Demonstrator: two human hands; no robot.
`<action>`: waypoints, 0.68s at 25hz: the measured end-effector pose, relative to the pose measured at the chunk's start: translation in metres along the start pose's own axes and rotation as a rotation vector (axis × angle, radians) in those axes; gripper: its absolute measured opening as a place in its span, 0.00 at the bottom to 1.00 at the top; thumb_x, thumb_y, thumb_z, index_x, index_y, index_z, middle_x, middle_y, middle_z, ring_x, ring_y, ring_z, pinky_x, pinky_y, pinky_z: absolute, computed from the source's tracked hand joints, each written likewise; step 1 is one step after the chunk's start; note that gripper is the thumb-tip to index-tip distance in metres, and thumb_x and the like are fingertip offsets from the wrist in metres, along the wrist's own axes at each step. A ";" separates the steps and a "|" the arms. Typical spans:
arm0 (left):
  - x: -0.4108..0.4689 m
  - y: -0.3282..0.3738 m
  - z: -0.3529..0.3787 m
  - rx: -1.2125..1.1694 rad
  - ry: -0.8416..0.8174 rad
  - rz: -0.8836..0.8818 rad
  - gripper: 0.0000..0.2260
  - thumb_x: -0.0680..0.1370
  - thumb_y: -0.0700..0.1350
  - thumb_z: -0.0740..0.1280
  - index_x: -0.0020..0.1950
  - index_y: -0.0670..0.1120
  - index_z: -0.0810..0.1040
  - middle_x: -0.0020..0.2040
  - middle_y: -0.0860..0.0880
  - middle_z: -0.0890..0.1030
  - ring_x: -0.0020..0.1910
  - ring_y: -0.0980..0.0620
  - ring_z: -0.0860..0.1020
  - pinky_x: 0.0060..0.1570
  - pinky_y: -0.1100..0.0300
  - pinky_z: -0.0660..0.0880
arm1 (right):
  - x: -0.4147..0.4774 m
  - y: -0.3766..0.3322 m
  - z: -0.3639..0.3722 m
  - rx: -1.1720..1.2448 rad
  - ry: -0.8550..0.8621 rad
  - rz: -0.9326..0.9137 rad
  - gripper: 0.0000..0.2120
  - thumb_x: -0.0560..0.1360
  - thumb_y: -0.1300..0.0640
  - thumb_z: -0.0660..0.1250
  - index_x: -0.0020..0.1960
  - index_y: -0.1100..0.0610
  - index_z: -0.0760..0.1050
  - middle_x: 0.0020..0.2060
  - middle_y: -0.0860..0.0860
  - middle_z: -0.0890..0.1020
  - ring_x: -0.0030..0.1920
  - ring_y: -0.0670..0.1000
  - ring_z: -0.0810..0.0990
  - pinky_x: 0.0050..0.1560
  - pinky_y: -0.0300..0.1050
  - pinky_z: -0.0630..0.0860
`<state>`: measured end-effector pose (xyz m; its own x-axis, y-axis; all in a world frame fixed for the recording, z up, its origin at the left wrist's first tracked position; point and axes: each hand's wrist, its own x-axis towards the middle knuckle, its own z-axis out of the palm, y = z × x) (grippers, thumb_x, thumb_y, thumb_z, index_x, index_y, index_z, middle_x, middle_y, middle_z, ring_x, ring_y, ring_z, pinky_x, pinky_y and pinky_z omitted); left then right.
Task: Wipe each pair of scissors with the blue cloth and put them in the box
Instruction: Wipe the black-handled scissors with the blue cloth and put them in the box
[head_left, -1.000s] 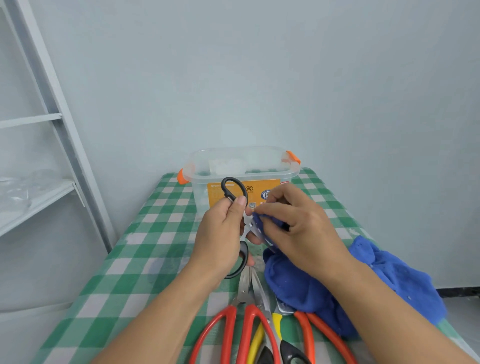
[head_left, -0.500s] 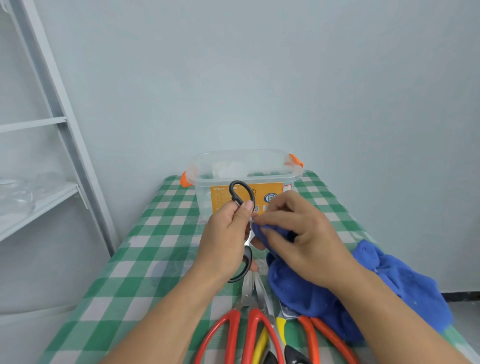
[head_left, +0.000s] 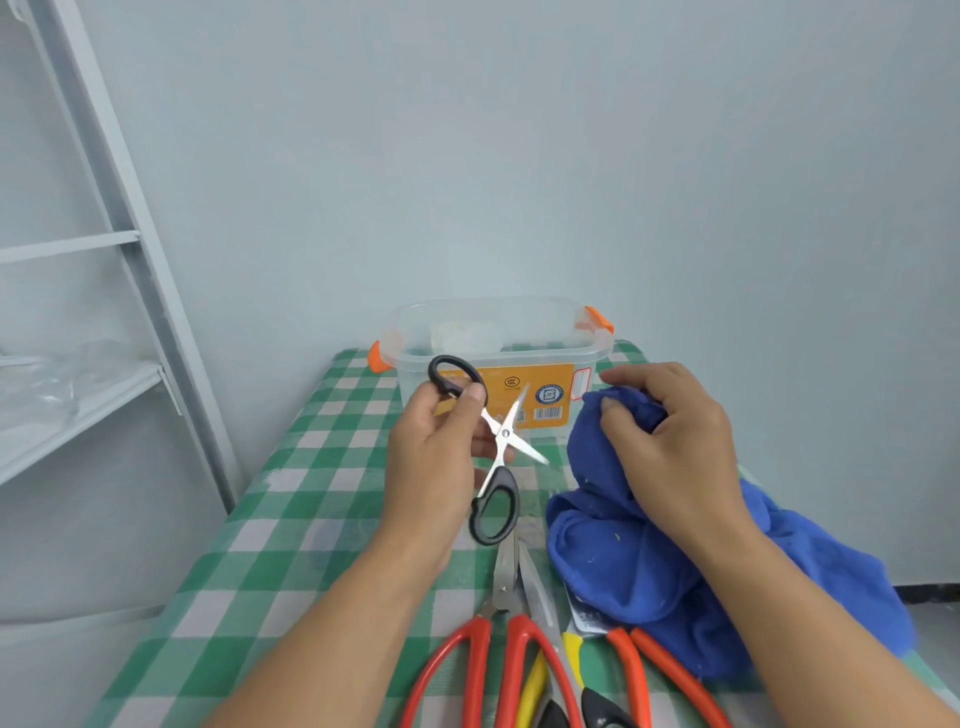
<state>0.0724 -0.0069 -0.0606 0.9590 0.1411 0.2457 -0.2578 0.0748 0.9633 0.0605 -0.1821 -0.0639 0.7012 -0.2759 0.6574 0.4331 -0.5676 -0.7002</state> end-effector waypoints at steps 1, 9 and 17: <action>0.002 0.001 -0.001 -0.051 0.039 -0.017 0.05 0.82 0.46 0.66 0.49 0.46 0.79 0.35 0.49 0.78 0.33 0.52 0.80 0.29 0.63 0.74 | -0.001 -0.003 -0.001 0.024 0.020 0.011 0.14 0.74 0.66 0.68 0.48 0.46 0.77 0.47 0.41 0.80 0.50 0.36 0.77 0.47 0.24 0.68; 0.002 0.008 -0.003 -0.379 0.073 -0.057 0.08 0.78 0.34 0.69 0.44 0.41 0.71 0.45 0.37 0.85 0.45 0.40 0.85 0.48 0.50 0.83 | -0.006 -0.021 -0.005 0.200 0.090 0.012 0.11 0.71 0.67 0.70 0.45 0.51 0.78 0.38 0.35 0.82 0.43 0.36 0.81 0.44 0.26 0.72; -0.006 0.009 0.007 -0.412 0.056 -0.045 0.09 0.80 0.34 0.66 0.45 0.42 0.68 0.44 0.38 0.84 0.49 0.43 0.86 0.50 0.54 0.83 | -0.020 -0.024 0.013 0.271 -0.069 -0.077 0.09 0.68 0.62 0.70 0.43 0.48 0.79 0.39 0.39 0.83 0.43 0.42 0.82 0.44 0.29 0.73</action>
<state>0.0652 -0.0137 -0.0531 0.9655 0.1814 0.1868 -0.2519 0.4689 0.8466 0.0436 -0.1524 -0.0638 0.6934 -0.1818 0.6973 0.6151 -0.3546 -0.7042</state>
